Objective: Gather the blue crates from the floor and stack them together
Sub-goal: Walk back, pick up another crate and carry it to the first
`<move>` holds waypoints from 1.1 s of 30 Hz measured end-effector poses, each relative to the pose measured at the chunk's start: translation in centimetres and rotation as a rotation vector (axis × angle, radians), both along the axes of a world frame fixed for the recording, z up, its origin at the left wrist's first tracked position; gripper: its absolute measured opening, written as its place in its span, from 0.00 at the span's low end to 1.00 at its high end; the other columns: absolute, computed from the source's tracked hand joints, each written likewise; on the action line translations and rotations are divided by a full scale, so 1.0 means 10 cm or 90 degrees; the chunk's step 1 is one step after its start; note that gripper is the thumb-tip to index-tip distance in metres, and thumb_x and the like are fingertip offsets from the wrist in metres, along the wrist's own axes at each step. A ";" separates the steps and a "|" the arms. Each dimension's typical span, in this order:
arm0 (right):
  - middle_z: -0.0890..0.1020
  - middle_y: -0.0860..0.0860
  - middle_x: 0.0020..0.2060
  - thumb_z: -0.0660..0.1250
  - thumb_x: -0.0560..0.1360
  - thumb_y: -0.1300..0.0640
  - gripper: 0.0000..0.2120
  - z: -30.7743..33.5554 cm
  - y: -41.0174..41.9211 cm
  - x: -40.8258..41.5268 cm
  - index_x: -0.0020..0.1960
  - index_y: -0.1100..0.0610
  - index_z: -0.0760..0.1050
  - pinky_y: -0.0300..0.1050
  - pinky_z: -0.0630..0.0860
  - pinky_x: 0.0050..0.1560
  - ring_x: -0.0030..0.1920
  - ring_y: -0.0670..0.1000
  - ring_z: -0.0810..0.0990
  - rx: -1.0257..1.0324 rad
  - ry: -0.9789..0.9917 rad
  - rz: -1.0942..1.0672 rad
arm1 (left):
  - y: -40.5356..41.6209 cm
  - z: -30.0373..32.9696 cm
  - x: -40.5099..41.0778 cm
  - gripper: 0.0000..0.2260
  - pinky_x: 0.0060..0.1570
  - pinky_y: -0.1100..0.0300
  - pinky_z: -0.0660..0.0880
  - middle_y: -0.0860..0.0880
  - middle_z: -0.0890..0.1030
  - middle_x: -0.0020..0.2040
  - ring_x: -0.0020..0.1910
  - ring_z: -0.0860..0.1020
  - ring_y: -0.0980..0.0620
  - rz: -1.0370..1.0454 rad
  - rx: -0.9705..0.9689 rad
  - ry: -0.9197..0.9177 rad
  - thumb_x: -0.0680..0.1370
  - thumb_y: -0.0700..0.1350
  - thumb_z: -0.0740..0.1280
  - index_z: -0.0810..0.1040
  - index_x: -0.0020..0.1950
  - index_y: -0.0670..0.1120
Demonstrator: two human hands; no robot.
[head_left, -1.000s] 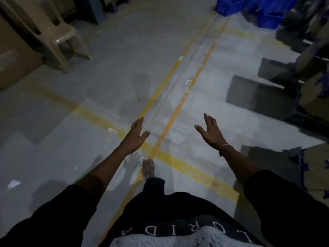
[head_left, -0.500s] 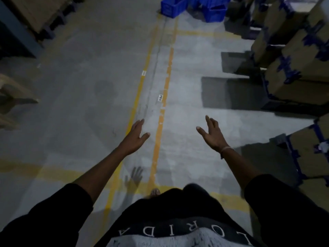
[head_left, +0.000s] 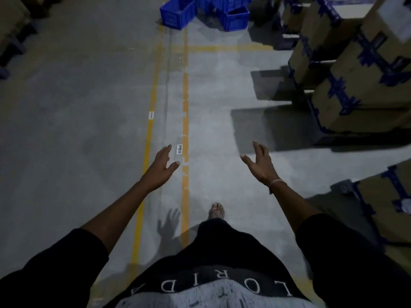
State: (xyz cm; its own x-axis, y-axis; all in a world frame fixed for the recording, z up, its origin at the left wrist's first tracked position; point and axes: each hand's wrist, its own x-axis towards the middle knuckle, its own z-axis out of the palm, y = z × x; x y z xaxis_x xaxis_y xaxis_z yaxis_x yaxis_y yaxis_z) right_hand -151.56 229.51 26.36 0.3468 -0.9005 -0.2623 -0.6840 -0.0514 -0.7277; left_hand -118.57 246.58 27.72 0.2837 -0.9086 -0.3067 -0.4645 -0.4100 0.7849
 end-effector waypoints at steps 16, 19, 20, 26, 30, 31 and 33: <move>0.54 0.49 0.78 0.60 0.72 0.28 0.44 0.28 -3.50 1.72 0.80 0.47 0.52 0.60 0.61 0.75 0.77 0.57 0.58 -0.004 0.029 0.039 | -3.32 0.11 1.60 0.32 0.74 0.49 0.66 0.53 0.51 0.83 0.78 0.63 0.51 0.048 -0.035 0.052 0.83 0.54 0.64 0.52 0.83 0.54; 0.52 0.49 0.79 0.61 0.74 0.30 0.42 0.21 -4.15 2.14 0.80 0.47 0.51 0.59 0.60 0.76 0.77 0.57 0.58 -0.001 0.026 0.026 | -4.06 0.04 2.11 0.33 0.73 0.52 0.65 0.54 0.50 0.83 0.78 0.63 0.51 0.024 -0.036 0.038 0.83 0.55 0.63 0.51 0.83 0.54; 0.52 0.49 0.78 0.62 0.74 0.31 0.42 0.19 -4.36 2.29 0.80 0.48 0.51 0.58 0.60 0.75 0.77 0.57 0.58 -0.003 0.020 0.020 | -4.31 0.01 2.29 0.33 0.72 0.54 0.65 0.53 0.50 0.83 0.78 0.63 0.51 0.016 -0.039 0.030 0.83 0.54 0.63 0.50 0.83 0.53; 0.53 0.46 0.78 0.61 0.72 0.28 0.45 0.20 -5.47 3.08 0.80 0.46 0.50 0.61 0.63 0.74 0.76 0.57 0.61 0.020 0.001 -0.038 | -5.69 0.14 3.23 0.33 0.72 0.56 0.64 0.51 0.50 0.83 0.79 0.62 0.49 -0.056 -0.022 0.015 0.83 0.53 0.64 0.51 0.84 0.51; 0.55 0.49 0.78 0.61 0.72 0.28 0.44 0.26 -6.12 3.49 0.80 0.47 0.52 0.57 0.62 0.75 0.77 0.56 0.60 0.013 0.004 -0.085 | -6.57 0.22 3.76 0.33 0.74 0.51 0.65 0.51 0.51 0.83 0.79 0.61 0.49 -0.097 0.004 -0.010 0.83 0.54 0.64 0.51 0.83 0.52; 0.55 0.49 0.78 0.61 0.72 0.28 0.44 0.25 -6.30 3.58 0.80 0.47 0.52 0.57 0.61 0.75 0.77 0.56 0.59 0.007 0.004 -0.089 | -6.78 0.24 3.84 0.33 0.73 0.52 0.65 0.52 0.51 0.83 0.79 0.62 0.49 -0.102 -0.002 -0.005 0.83 0.54 0.64 0.51 0.84 0.52; 0.55 0.49 0.78 0.60 0.71 0.26 0.45 0.24 -6.69 3.74 0.80 0.46 0.52 0.57 0.62 0.75 0.77 0.56 0.60 0.010 0.000 -0.103 | -7.21 0.27 4.01 0.33 0.72 0.53 0.66 0.52 0.50 0.83 0.78 0.63 0.48 -0.110 -0.012 -0.004 0.83 0.54 0.64 0.51 0.84 0.52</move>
